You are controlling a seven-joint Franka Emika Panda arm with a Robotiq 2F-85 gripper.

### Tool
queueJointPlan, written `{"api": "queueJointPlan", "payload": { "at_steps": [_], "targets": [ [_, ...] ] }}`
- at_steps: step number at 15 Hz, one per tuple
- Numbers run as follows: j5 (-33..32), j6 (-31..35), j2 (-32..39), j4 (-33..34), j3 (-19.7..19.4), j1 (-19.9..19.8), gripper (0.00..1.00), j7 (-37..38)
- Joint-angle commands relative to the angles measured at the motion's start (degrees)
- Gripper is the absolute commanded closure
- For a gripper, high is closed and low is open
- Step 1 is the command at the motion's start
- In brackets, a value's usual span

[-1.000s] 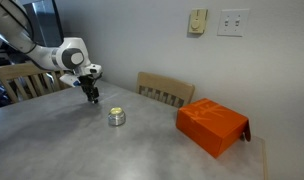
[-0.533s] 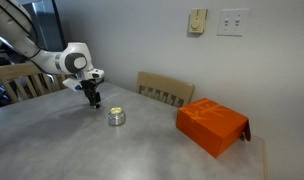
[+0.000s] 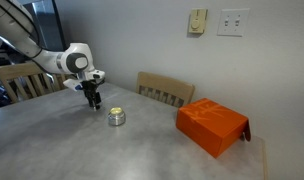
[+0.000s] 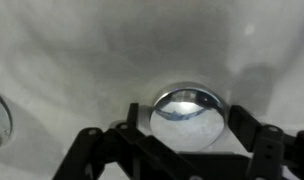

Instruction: Pick the lid from the table, place it on the bottle, put it back on the table then place it on the bottle again

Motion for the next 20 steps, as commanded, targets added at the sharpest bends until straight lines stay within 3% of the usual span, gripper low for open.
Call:
{"api": "queueJointPlan", "payload": {
  "at_steps": [1, 13, 19, 20],
  "targets": [
    [0.8, -2.84, 1.7, 2.68, 0.27, -0.84, 0.0, -1.68],
    [1.1, 1.78, -10.65, -6.13, -0.38, -2.5, 0.0, -1.2],
    [0.87, 3.25, -13.28, -8.15, -0.08, -2.79, 0.0, -1.75],
    [0.5, 0.45, -10.47, -3.84, -0.67, -2.03, 0.0, -0.39]
  ]
}}
